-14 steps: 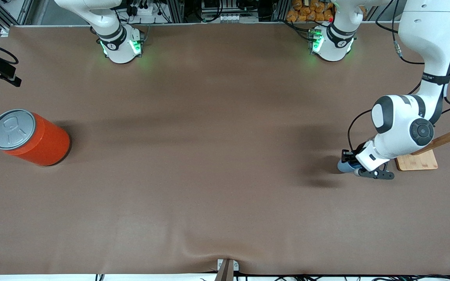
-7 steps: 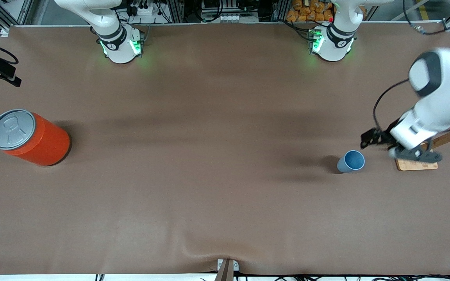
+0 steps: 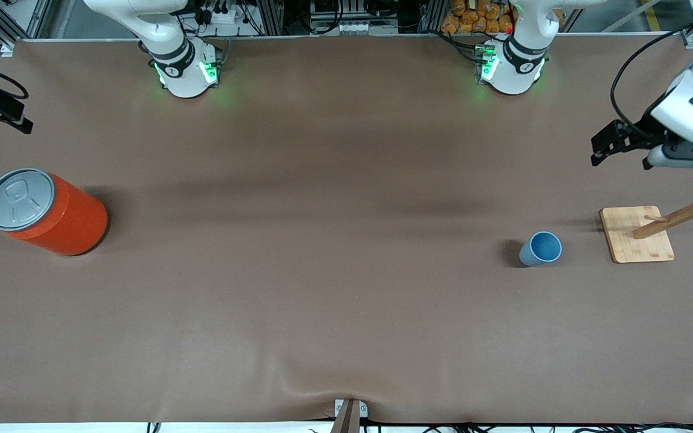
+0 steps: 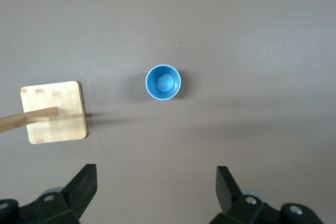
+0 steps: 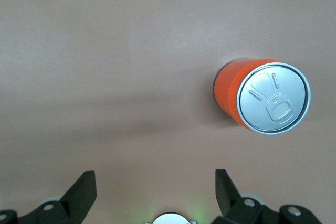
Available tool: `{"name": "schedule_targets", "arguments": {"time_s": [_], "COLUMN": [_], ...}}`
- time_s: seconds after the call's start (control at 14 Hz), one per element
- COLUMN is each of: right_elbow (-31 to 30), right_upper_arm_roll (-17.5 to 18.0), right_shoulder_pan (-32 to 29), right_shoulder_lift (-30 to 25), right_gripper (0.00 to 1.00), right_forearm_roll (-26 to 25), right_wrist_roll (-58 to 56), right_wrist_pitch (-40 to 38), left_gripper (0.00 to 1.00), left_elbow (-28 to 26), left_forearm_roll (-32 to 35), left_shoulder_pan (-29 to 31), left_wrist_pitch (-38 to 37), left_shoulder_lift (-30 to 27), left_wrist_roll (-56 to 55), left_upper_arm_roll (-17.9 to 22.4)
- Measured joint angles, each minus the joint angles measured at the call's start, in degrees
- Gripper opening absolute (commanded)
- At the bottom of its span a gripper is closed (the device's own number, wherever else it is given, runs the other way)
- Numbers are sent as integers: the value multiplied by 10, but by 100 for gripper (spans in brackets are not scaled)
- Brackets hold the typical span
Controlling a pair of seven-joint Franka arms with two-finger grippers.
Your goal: Flip cup
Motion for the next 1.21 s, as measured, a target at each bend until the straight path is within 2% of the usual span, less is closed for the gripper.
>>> {"name": "schedule_targets", "arguments": {"time_s": [0.21,0.43,0.64,1.0,1.21], "right_elbow": [0,0,0,0,0], "right_upper_arm_roll": [0,0,0,1,1], "right_shoulder_pan": [0,0,0,1,2], "right_shoulder_lift": [0,0,0,0,0], "right_gripper": [100,100,100,100,100], "right_forearm_roll": [0,0,0,0,0], "right_wrist_roll": [0,0,0,0,0], "right_wrist_pitch": [0,0,0,0,0], "left_gripper": [100,100,100,100,100], "left_elbow": [4,35,53,110,124], "left_forearm_roll": [0,0,15,28,28], "left_shoulder_pan": [0,0,0,-1,-1], "left_wrist_pitch": [-13,-62,-77,-130,-149], "left_shoulder_lift": [-14,-14,-13,6,17], "left_wrist_roll": [0,0,0,0,0], "left_upper_arm_roll": [1,1,0,-4,-4]}}
